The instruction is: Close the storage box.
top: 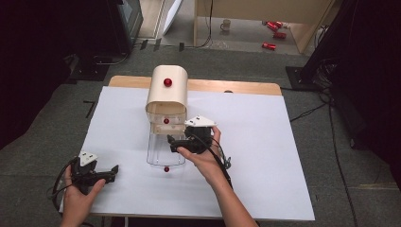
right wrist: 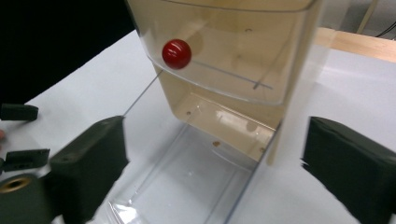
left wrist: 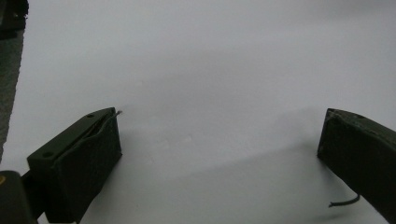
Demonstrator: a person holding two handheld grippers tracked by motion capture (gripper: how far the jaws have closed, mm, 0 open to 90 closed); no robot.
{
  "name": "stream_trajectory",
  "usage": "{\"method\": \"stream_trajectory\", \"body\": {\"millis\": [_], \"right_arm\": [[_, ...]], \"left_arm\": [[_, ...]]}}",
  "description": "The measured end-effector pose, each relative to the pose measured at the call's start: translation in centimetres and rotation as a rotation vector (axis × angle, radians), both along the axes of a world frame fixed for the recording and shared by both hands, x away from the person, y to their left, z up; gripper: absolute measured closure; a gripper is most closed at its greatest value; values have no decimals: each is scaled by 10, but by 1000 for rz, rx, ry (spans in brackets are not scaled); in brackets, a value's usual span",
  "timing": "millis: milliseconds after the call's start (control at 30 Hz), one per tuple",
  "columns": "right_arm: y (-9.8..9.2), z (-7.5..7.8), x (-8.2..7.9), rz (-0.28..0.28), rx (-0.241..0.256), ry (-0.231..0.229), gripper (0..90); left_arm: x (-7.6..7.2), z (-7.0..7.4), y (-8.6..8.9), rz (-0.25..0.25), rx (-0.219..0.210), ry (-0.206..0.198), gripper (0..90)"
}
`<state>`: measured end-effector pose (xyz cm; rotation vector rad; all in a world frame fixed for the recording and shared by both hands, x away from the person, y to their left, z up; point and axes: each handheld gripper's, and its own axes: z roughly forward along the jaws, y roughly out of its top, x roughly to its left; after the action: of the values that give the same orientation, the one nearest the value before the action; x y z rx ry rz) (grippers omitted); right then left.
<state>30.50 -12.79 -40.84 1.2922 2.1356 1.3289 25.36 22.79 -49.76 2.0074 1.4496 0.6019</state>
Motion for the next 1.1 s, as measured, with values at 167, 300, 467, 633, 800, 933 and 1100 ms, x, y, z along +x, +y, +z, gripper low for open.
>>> {"method": "stream_trajectory", "body": {"millis": [167,300,467,633,800,933,1100], "right_arm": [[-16,-2,-6,-12,-14,-18,0],[-29,-4,-11,-27,-26,-15,0],[-46,-11,-18,-52,-50,-11,0],[-64,-15,-23,-87,-46,-6,0],[-77,-19,-29,-107,-40,-3,0],[-81,-27,-38,-111,-40,9,0],[-80,-40,-48,-110,-46,21,0]], "left_arm": [[0,0,0,0,0,0,0],[0,0,0,-1,0,1,0],[0,0,0,1,-2,2,0],[0,0,0,-2,1,3,0],[0,0,0,-1,0,4,0],[0,0,0,-1,0,4,0],[0,0,0,-1,1,3,0]]}}
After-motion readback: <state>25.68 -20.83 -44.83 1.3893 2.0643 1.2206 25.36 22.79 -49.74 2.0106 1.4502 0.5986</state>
